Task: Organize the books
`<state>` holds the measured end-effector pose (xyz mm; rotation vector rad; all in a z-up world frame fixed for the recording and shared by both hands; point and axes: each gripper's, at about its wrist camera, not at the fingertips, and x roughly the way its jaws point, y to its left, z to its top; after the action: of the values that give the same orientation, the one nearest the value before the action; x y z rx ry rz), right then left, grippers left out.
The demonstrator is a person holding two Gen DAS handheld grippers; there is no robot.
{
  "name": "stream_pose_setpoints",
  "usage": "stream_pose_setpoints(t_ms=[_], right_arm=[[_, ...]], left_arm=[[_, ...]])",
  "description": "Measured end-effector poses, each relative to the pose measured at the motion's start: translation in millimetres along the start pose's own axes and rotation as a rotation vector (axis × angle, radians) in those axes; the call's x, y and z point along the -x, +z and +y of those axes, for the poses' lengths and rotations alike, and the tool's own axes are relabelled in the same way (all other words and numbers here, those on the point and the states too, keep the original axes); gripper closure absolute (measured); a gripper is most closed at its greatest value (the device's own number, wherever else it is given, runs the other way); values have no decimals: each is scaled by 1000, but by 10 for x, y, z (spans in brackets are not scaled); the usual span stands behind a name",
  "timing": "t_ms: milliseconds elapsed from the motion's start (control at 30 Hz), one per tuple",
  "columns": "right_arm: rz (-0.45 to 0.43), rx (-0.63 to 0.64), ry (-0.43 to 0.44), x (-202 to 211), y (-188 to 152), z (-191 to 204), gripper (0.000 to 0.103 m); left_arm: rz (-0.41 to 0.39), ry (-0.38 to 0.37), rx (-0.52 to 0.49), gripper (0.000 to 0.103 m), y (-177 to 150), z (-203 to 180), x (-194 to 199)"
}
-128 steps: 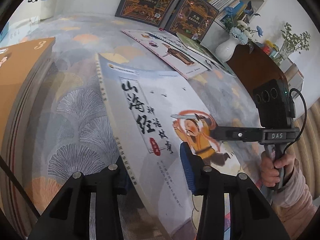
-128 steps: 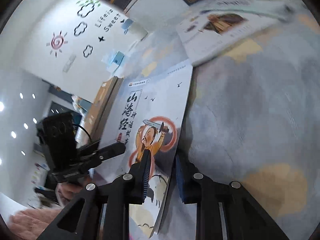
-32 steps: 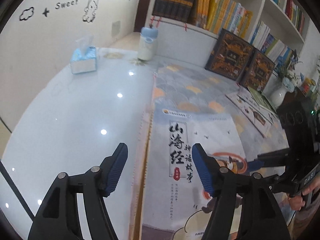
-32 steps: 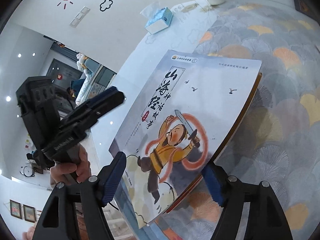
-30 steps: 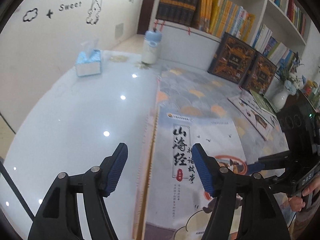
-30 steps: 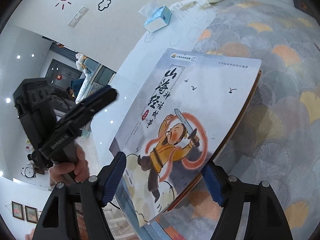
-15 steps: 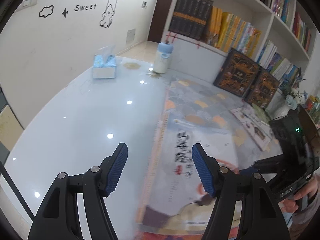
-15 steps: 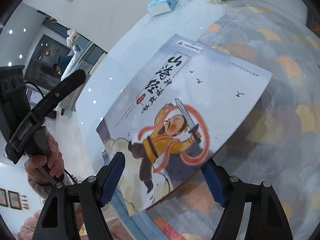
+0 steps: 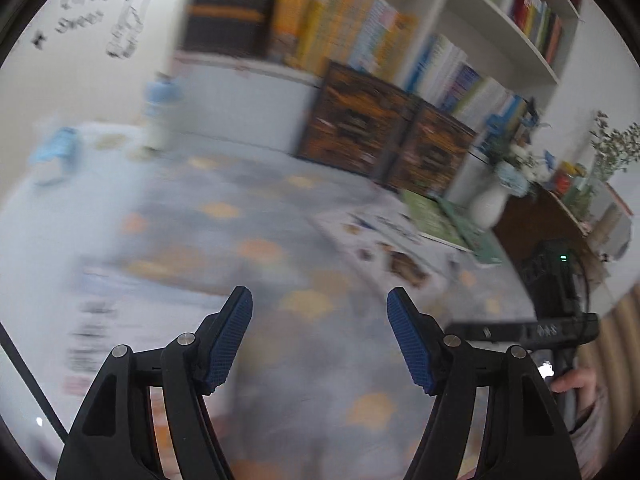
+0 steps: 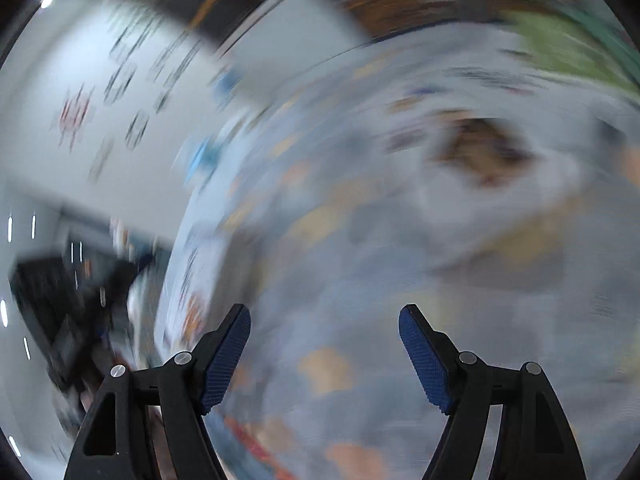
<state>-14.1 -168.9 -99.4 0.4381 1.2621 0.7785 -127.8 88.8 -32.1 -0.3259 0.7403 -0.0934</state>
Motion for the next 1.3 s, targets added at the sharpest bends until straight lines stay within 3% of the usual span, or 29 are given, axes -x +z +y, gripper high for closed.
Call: stream_pose_setpoints(t_ms=[100,200,267,367,433,533,667,800,833,867,900,933,967,1000,1067,1133,1200,1300], right_arm=[[-66,-203,51,193,123,-732,28],[-95,-311,90,182,247,-1118,33],[-130,-335,141,208,329,-1189,34],[-162,-243,74,122,470,-1011,34],[-194,-185,39,28,570,-937,34],[-255,-182,48,-33,648,-1000,30],[-346,-162,21,-30,575,-1048,30],[-405,-126,-7,-52,531,-983,27],[-411,-121,-8,-39,516,-984,29],[-416,-116,-14,-48,521,-978,38],[-420,-118,-14,-58,518,-995,56],[-408,-133,21,-96,523,-1044,66],[-387,-157,67,-135,521,-1102,87],[-354,-194,133,-219,522,-1169,89],[-359,-175,129,-221,530,-1131,89],[-358,-147,129,-234,541,-1074,87],[-326,-161,107,-308,570,-1071,87],[-346,-183,81,-340,590,-1048,87]], left_arm=[[71,-81,90,35,-48,-341,-650],[132,-82,203,35,-122,-497,-1181],[167,-81,240,35,-163,-580,-1516],[202,-55,303,36,-260,-558,-1879],[128,-64,313,35,-274,-523,-1854],[128,-95,282,35,-268,-498,-1891],[77,-209,349,30,-298,-334,-1878],[86,-210,305,31,-260,-399,-1922],[83,-201,289,33,-256,-427,-1928],[81,-192,283,33,-248,-446,-1938],[80,-185,281,34,-250,-456,-1935],[79,-179,284,38,-249,-445,-1936],[76,-174,294,45,-256,-424,-1927],[69,-170,327,51,-274,-374,-1917],[68,-181,381,67,-292,-267,-1914],[71,-191,415,77,-306,-184,-1919],[76,-191,421,79,-316,-157,-1927],[76,-167,384,80,-314,-212,-1926]])
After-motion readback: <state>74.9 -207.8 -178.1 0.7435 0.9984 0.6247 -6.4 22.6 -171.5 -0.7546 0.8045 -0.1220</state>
